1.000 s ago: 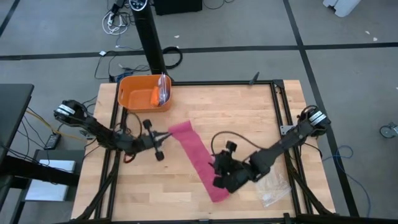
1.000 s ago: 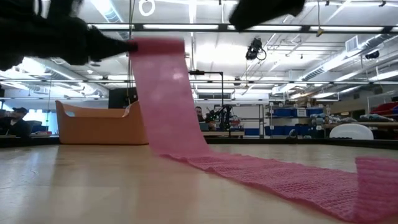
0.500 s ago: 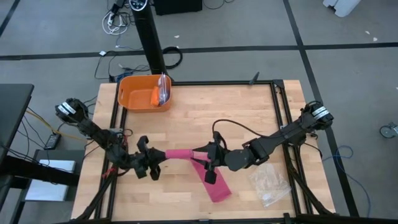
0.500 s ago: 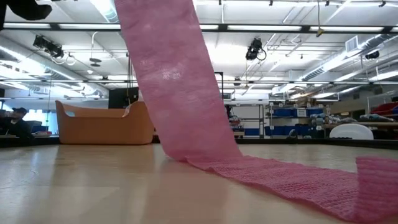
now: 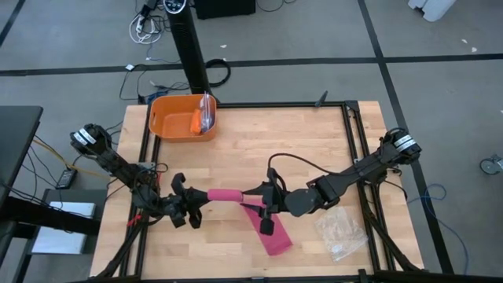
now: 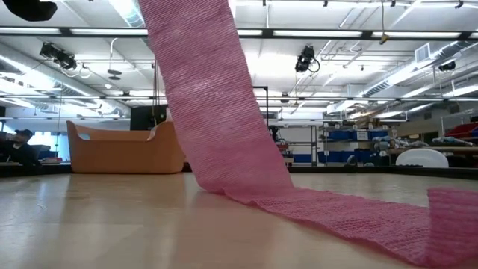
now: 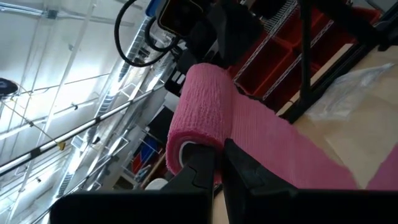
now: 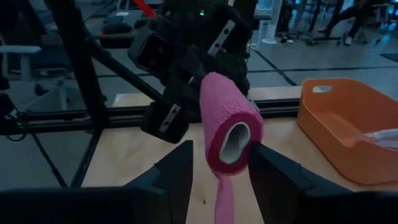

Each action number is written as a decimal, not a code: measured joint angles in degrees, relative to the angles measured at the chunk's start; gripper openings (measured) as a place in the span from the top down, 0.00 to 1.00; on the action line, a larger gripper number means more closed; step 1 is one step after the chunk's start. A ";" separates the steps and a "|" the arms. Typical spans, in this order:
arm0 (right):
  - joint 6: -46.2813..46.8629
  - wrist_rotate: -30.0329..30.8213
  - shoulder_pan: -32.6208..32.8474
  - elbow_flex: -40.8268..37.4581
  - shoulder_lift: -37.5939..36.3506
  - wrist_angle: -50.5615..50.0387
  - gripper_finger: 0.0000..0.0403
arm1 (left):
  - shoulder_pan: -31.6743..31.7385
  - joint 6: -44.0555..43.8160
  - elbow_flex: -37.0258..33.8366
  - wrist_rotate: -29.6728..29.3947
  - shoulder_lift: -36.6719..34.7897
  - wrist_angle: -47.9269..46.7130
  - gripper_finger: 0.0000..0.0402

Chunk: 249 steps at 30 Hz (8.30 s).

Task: Roll bandage
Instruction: Roll the pink bandage

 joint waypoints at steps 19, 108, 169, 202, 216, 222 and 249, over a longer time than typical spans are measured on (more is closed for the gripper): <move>-1.58 -3.43 -2.07 0.02 -0.08 1.19 0.73 | 0.03 -3.46 -0.04 -5.39 0.00 0.13 0.95; -3.07 2.51 4.38 0.00 -0.87 4.28 0.57 | -2.19 0.35 0.02 -1.03 0.00 -1.00 0.97; 0.01 -11.12 -7.48 0.00 -0.85 0.59 0.76 | -0.61 -5.15 1.05 -5.72 0.00 -2.13 0.96; -14.42 -0.14 -2.55 -0.02 -3.80 -3.54 0.97 | -0.67 -40.08 0.57 -1.76 -0.16 4.36 0.64; -23.06 -11.57 -0.35 -0.02 -9.07 -1.50 0.97 | 9.21 -55.18 1.19 23.52 -1.95 3.24 0.64; -22.02 -14.04 -0.82 -0.02 -9.75 -1.17 0.97 | 7.80 -44.71 5.64 23.70 -1.95 -1.79 0.65; -19.13 -13.82 -1.87 0.02 -9.68 -1.01 0.97 | 4.85 -23.66 8.55 19.77 -1.17 -4.53 0.65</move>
